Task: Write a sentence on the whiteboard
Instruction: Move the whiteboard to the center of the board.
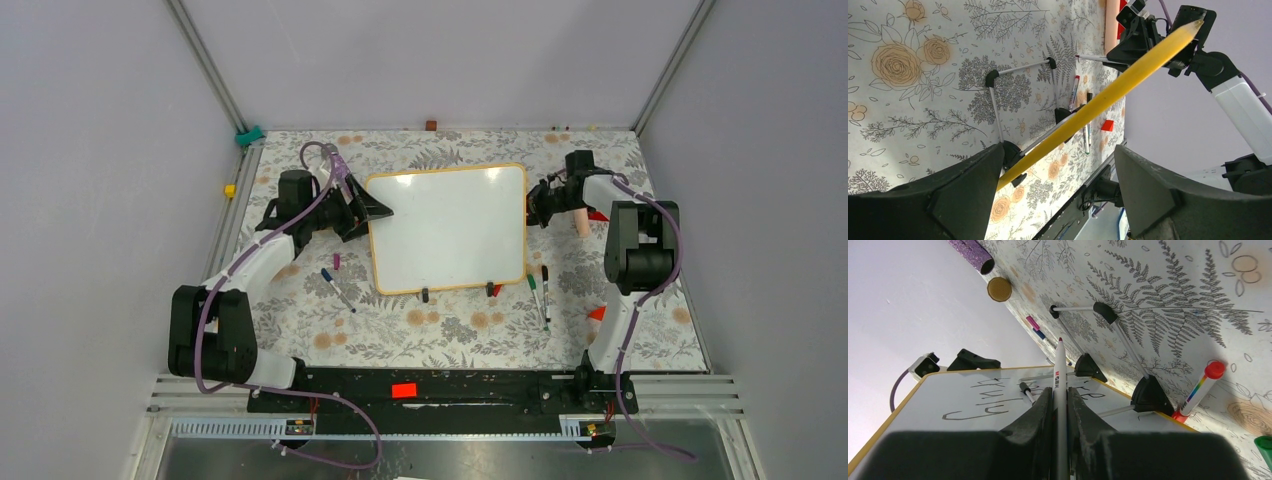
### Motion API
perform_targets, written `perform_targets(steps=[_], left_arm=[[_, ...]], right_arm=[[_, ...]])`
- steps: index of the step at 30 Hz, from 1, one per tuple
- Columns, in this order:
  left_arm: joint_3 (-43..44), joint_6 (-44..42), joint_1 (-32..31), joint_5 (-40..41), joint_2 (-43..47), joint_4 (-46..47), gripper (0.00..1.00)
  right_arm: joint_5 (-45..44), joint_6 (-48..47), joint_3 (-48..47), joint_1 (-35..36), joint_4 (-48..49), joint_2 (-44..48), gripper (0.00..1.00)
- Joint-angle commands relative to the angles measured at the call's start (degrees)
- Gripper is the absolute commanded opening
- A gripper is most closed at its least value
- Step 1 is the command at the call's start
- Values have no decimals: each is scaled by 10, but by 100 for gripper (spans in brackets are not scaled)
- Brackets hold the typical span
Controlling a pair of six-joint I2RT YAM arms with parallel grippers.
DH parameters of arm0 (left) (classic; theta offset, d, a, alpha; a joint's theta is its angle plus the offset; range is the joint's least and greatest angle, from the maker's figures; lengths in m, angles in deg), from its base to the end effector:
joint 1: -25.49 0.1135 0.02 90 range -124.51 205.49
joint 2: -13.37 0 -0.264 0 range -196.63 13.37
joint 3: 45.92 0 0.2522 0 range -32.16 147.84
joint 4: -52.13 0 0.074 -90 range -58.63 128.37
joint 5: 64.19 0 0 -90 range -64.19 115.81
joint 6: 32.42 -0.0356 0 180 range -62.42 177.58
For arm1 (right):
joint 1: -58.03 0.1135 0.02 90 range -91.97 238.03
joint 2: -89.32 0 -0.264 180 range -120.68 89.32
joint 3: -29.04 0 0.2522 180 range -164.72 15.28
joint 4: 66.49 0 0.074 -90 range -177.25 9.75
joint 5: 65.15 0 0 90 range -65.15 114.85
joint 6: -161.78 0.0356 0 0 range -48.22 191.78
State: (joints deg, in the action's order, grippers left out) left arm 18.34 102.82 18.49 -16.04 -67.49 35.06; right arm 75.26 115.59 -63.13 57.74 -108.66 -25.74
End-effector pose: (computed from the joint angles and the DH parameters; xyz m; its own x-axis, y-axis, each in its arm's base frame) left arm 0.2983 -0.0606 0.2464 -0.8433 -0.4294 -0.3234 0.0613 0.5209 -0.8514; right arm 0.4051 0.0254 0.1669 -0.8771 0.4456 0.1794 0.3955 0.4579 0.7962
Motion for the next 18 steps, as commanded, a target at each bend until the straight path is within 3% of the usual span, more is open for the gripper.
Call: perform_targets(steps=[1, 8, 18], left_arm=[[19, -37, -5, -16, 19, -18, 84], [48, -40, -2, -16, 11, -32, 88], [32, -22, -17, -10, 0, 4, 88]], right_arm=[[2, -7, -18, -24, -16, 18, 0], [-7, 13, -68, -53, -16, 3, 0], [-63, 19, -49, -88, -18, 41, 0]])
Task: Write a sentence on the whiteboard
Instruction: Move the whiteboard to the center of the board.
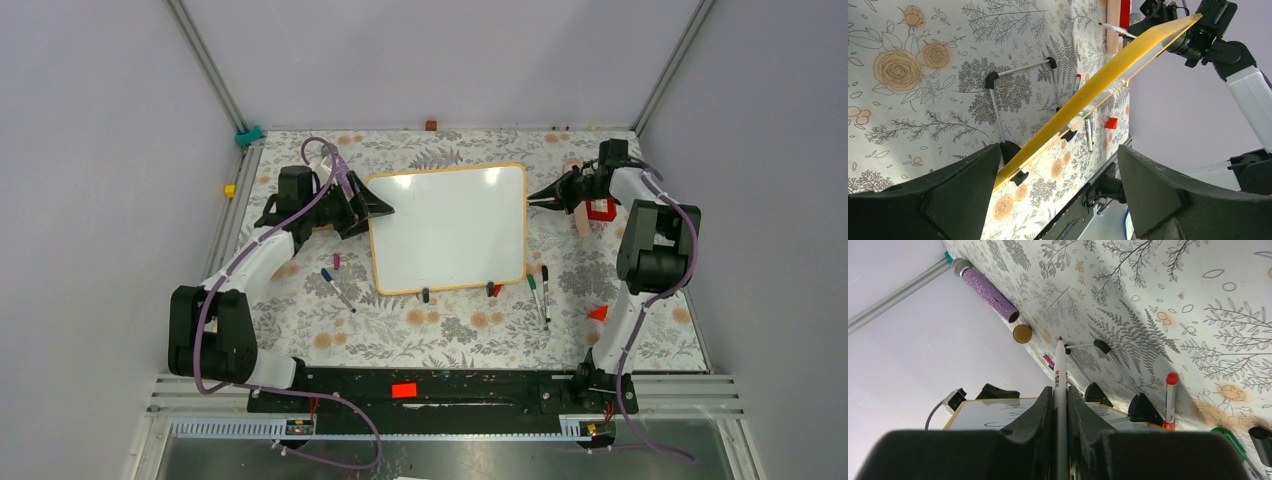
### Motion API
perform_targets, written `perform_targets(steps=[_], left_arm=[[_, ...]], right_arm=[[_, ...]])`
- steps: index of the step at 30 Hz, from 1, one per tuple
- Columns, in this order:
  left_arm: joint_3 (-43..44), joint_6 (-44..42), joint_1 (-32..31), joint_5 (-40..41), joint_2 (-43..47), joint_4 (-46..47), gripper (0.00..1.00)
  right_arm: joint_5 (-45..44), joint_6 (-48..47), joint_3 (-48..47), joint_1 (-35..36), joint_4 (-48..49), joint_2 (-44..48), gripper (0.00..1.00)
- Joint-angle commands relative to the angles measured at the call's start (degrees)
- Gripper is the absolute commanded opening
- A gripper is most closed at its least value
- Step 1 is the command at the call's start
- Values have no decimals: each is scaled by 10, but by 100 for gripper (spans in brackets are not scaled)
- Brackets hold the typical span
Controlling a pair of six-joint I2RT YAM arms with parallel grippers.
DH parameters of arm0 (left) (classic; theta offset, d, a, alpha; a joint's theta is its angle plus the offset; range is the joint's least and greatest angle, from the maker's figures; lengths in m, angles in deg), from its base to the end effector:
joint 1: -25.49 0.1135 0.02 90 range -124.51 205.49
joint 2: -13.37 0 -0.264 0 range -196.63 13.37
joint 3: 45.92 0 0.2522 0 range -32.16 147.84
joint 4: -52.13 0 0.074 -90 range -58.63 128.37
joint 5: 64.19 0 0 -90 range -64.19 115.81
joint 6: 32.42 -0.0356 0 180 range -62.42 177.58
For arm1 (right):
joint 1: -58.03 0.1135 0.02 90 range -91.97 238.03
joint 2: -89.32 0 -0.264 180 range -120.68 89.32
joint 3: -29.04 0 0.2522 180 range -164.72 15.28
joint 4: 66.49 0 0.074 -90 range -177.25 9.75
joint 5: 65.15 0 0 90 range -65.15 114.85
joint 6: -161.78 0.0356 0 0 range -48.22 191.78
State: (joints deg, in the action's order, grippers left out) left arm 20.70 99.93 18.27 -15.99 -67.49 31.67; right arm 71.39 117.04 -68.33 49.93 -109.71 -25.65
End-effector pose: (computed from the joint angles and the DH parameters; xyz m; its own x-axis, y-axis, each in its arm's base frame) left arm 0.2998 -0.0619 0.2549 -0.8467 -0.3989 -0.3520 0.0906 0.5439 -0.8343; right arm 0.4193 -0.0336 0.1906 -0.7885 0.6057 0.1070 0.4356 0.4271 0.7924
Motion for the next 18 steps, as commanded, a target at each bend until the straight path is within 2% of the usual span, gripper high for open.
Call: perform_targets(steps=[1, 12, 18], left_arm=[[9, 10, -19, -3, 1, 37, 88], [6, 37, -53, 72, 11, 36, 88], [48, -19, -45, 112, 17, -46, 92]], right_arm=[[-29, 3, 4, -12, -8, 43, 0], [-63, 3, 0, -24, -8, 74, 0], [-100, -1, -1, -33, -7, 106, 0]])
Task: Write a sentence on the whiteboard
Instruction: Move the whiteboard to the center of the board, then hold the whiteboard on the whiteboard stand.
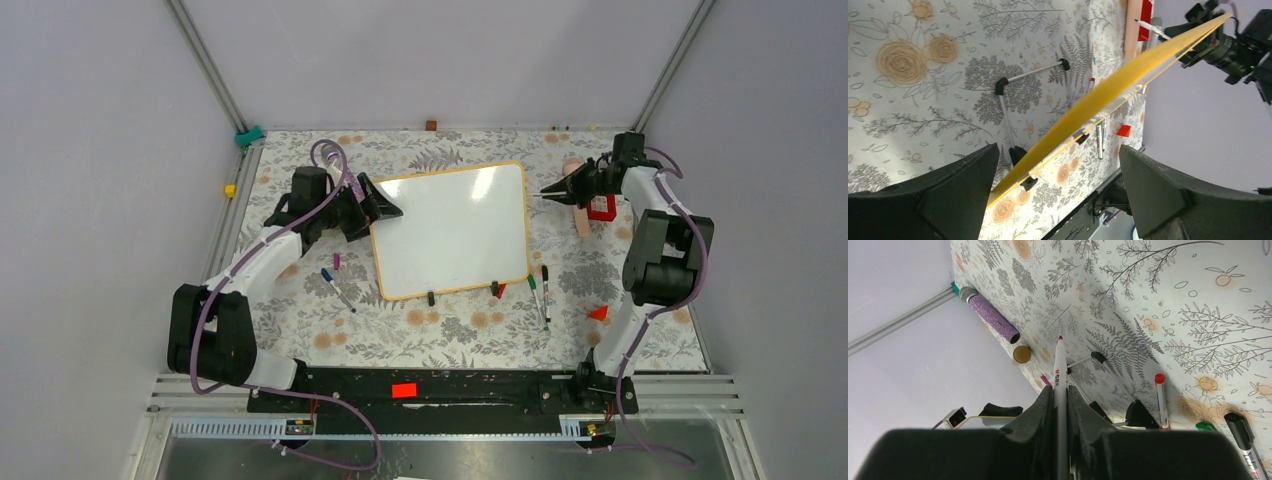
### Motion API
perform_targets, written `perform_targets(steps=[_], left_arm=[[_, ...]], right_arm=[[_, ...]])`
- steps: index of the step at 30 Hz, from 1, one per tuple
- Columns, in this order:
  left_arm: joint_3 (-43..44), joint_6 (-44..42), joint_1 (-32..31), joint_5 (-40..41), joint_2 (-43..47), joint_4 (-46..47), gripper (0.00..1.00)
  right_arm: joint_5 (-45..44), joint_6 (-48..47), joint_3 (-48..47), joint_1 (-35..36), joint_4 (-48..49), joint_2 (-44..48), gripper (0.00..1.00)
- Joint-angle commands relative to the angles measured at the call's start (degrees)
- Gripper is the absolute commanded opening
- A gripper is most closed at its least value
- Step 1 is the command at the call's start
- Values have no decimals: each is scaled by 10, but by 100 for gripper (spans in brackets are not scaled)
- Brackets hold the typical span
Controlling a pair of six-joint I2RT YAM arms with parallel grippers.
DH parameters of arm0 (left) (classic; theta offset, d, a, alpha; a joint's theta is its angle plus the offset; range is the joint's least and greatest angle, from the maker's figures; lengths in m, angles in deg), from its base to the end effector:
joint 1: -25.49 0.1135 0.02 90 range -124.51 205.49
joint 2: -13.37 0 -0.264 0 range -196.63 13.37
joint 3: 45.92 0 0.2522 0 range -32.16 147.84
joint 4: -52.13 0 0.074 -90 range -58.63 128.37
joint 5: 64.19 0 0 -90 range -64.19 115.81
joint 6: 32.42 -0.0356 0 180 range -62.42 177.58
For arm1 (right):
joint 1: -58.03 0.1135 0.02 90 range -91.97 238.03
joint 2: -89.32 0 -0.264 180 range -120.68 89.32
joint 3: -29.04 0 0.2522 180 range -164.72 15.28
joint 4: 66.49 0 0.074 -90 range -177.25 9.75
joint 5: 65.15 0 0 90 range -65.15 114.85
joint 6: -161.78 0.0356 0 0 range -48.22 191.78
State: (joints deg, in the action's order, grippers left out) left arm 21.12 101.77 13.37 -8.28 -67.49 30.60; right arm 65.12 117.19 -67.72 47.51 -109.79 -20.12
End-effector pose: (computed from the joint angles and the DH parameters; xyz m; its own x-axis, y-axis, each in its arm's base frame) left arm 0.2963 -0.0840 0.2540 -0.8384 -0.4104 -0.3588 0.0509 0.5964 -0.8011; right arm 0.4078 -0.0523 0.2232 -0.7261 0.6875 -0.0112 0.4285 0.4652 0.7746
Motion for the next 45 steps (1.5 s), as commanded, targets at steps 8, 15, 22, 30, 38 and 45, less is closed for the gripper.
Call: perform_targets(steps=[8, 15, 22, 30, 38, 45], left_arm=[[88, -75, 41, 41, 53, -116, 99], [102, -71, 49, 104, 108, -180, 99], [100, 60, 48, 117, 187, -227, 99], [120, 40, 26, 174, 253, -274, 99], [115, 79, 18, 203, 267, -313, 99], [194, 63, 19, 300, 278, -439, 99]], right_arm=[[-131, 5, 31, -18, 19, 140, 0], [-196, 19, 109, -18, 64, 256, 0], [-250, -5, 124, 26, -12, 380, 0], [-355, 31, 198, 128, -27, 561, 0], [-445, -13, 176, 207, -128, 652, 0], [-573, -58, 115, 207, -216, 672, 0]])
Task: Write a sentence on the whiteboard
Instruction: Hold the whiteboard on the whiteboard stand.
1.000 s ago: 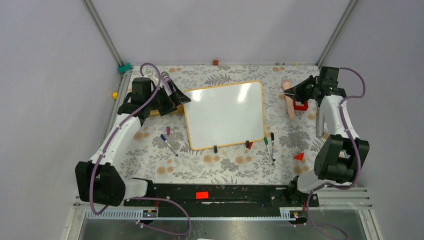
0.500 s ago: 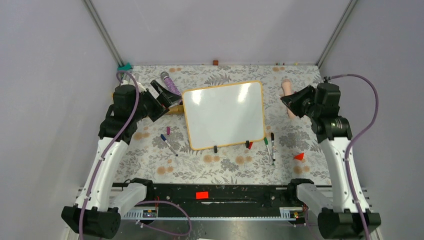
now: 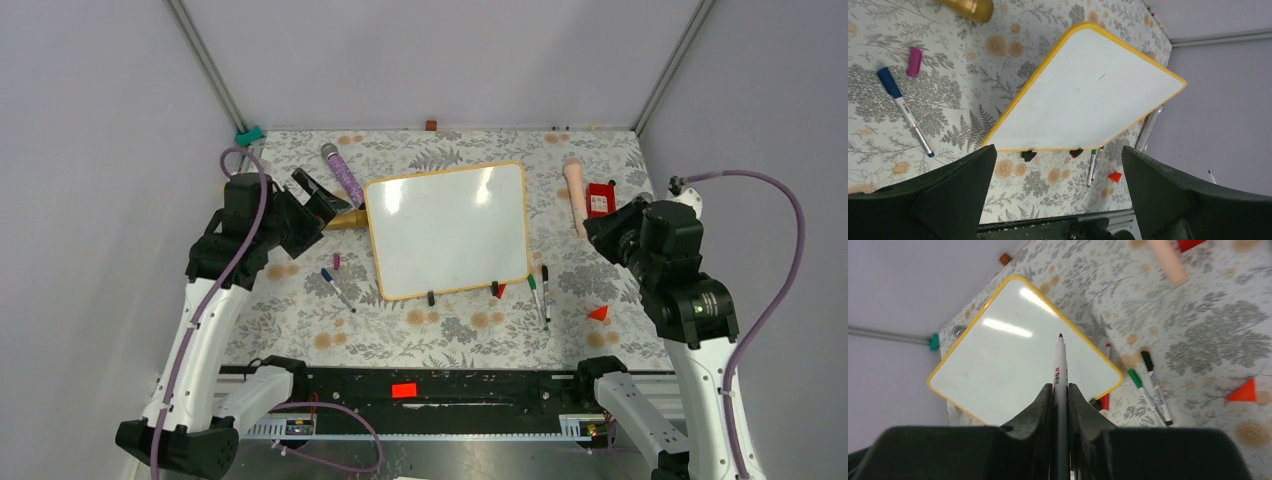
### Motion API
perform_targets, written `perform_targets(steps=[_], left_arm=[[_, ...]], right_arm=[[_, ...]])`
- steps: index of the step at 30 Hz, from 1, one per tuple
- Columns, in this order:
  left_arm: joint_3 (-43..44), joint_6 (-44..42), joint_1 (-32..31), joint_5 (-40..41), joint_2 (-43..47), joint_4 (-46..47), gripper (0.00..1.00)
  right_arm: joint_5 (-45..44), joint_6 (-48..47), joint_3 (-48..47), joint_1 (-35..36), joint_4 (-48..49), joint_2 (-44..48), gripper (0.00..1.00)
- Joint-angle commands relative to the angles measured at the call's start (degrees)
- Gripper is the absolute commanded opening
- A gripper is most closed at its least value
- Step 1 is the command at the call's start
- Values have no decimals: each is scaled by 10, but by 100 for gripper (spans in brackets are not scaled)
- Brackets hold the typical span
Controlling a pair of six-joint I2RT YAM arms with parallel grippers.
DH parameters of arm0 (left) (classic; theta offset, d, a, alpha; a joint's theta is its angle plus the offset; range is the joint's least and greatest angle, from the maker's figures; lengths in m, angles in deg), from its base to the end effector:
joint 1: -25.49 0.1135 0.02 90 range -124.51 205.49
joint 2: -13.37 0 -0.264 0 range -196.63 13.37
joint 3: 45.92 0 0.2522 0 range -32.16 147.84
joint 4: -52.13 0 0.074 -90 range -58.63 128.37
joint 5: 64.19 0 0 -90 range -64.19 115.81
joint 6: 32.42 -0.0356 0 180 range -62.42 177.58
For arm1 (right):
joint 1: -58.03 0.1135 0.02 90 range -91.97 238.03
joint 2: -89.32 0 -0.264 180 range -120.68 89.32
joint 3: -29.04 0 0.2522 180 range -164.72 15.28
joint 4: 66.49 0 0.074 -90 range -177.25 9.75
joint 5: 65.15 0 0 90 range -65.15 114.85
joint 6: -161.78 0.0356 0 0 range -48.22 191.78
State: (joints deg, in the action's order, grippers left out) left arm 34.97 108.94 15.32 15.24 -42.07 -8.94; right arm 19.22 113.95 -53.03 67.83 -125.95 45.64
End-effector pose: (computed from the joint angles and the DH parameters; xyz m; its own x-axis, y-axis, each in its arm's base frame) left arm 0.1825 -0.0394 0.3758 -0.6082 -0.6710 -0.4241 -0.2477 0.6681 -0.7017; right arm 0.1276 0.0185 0.4131 -0.3157 0.6235 -0.7153 0.1791 0.7794 0.6003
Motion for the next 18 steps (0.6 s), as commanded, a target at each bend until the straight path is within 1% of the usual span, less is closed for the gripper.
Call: perform_targets(steps=[1, 6, 10, 12, 14, 15, 17, 18], left_arm=[[60, -12, 0, 62, 27, -42, 99], [62, -54, 0, 30, 24, -22, 99], [81, -75, 0, 24, 15, -20, 99], [98, -84, 1, 29, 6, -22, 99], [111, -79, 0, 26, -6, -16, 99], [117, -69, 1, 12, -16, -6, 99], [142, -41, -4, -11, -41, 9, 99], [158, -39, -13, 1, -56, 7, 99]], right_arm=[[-132, -20, -31, 4, -64, 21, 0], [-155, -33, -16, 4, -80, 58, 0], [-149, -29, 8, 4, -71, 88, 0], [-132, -27, 23, 4, -49, 104, 0], [-107, -30, 44, 4, -18, 122, 0], [-103, -21, 50, 4, -11, 128, 0], [-91, -18, 41, 4, -11, 127, 0], [-81, -25, 36, 4, -11, 123, 0]])
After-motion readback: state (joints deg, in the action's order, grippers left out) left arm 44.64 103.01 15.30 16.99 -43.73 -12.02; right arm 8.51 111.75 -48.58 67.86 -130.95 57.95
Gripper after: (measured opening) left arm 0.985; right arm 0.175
